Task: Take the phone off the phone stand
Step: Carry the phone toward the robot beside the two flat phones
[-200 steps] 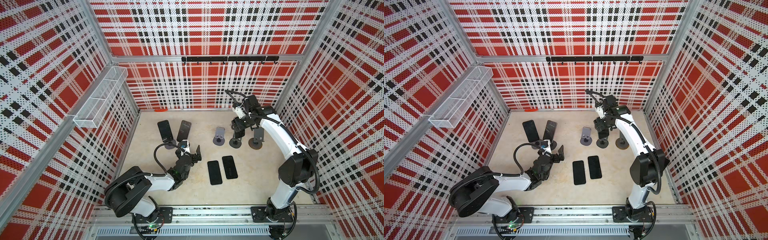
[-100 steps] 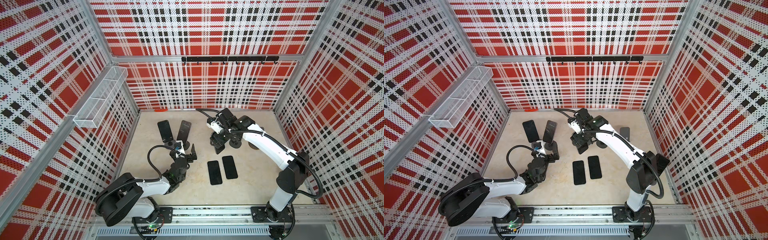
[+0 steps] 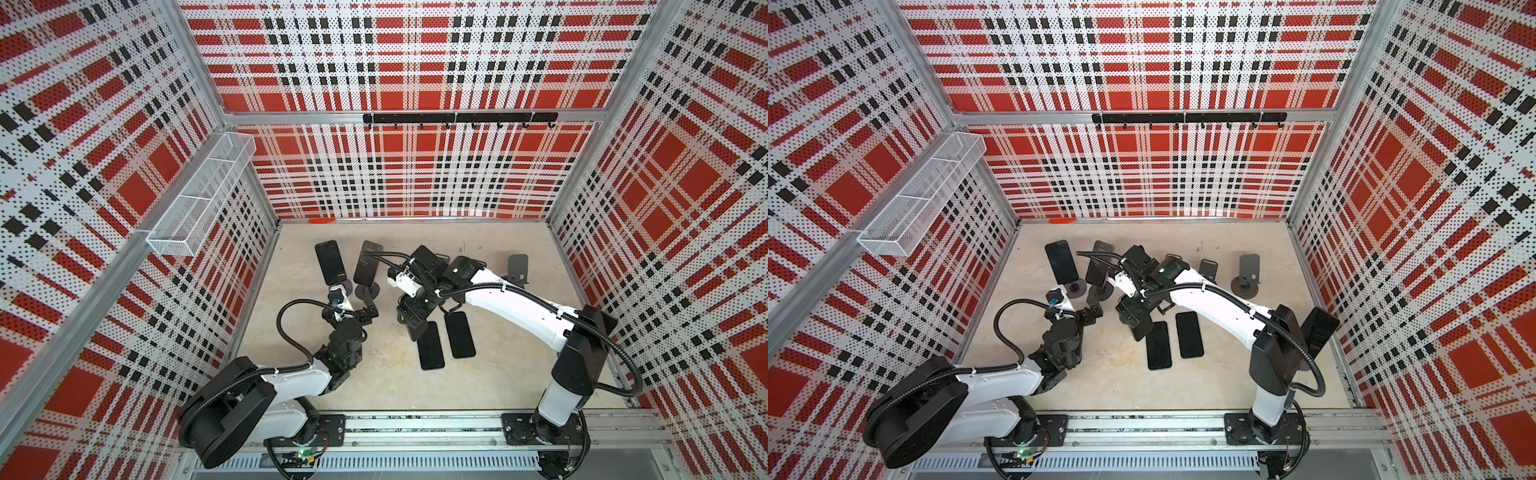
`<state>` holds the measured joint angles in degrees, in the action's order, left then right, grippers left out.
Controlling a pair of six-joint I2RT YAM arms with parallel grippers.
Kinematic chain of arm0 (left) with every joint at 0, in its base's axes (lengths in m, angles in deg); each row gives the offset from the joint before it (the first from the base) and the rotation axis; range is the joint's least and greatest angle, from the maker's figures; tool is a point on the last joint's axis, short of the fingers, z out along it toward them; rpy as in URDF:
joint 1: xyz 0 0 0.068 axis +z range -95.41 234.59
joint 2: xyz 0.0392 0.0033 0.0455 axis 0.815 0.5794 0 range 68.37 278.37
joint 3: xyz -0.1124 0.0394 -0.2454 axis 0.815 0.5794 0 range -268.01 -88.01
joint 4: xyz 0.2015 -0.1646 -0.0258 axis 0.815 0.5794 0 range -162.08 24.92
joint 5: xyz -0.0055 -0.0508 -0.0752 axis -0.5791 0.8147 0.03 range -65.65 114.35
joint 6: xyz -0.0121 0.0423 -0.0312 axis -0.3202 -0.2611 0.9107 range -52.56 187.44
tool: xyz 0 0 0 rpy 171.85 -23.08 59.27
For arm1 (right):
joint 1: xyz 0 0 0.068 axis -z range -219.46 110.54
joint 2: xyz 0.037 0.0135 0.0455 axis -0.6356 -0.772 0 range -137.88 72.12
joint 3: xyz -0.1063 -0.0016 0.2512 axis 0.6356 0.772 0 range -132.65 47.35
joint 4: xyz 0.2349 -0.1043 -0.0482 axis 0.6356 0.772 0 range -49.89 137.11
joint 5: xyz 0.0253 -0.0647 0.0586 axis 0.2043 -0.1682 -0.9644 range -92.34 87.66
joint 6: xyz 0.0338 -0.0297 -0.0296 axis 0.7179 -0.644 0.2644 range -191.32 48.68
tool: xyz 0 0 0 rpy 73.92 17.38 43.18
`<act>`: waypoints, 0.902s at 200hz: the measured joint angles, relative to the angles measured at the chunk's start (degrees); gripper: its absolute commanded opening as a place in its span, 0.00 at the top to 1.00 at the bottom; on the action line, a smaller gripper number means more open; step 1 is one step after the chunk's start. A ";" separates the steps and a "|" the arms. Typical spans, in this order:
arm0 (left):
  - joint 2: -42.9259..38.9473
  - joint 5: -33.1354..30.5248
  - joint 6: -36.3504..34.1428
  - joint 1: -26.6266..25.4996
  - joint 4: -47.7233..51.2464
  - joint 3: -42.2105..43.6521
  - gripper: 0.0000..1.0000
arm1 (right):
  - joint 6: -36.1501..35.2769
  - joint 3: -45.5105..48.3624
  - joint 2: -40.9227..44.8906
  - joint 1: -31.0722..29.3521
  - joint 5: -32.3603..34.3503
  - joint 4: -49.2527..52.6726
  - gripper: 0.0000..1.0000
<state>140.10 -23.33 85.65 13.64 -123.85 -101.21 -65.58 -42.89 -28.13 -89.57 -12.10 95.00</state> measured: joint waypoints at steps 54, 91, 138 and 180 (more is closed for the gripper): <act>-0.09 0.09 1.09 0.04 -0.31 0.02 0.02 | 4.46 11.76 4.72 -0.11 -0.35 -0.42 0.36; 1.09 0.72 1.64 0.04 -0.44 0.02 0.02 | 8.85 18.91 11.56 -0.09 0.11 0.13 0.36; 1.68 2.23 2.38 0.04 -0.46 0.02 0.02 | 13.38 26.51 18.58 2.16 2.25 2.34 0.36; 1.68 3.19 3.98 0.04 -0.46 0.02 0.02 | 13.77 30.56 19.78 11.19 5.09 2.49 0.35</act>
<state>141.78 -20.14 89.63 13.69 -124.31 -101.18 -51.81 -12.33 -8.35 -78.38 -7.01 97.50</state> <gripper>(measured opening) 0.982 0.749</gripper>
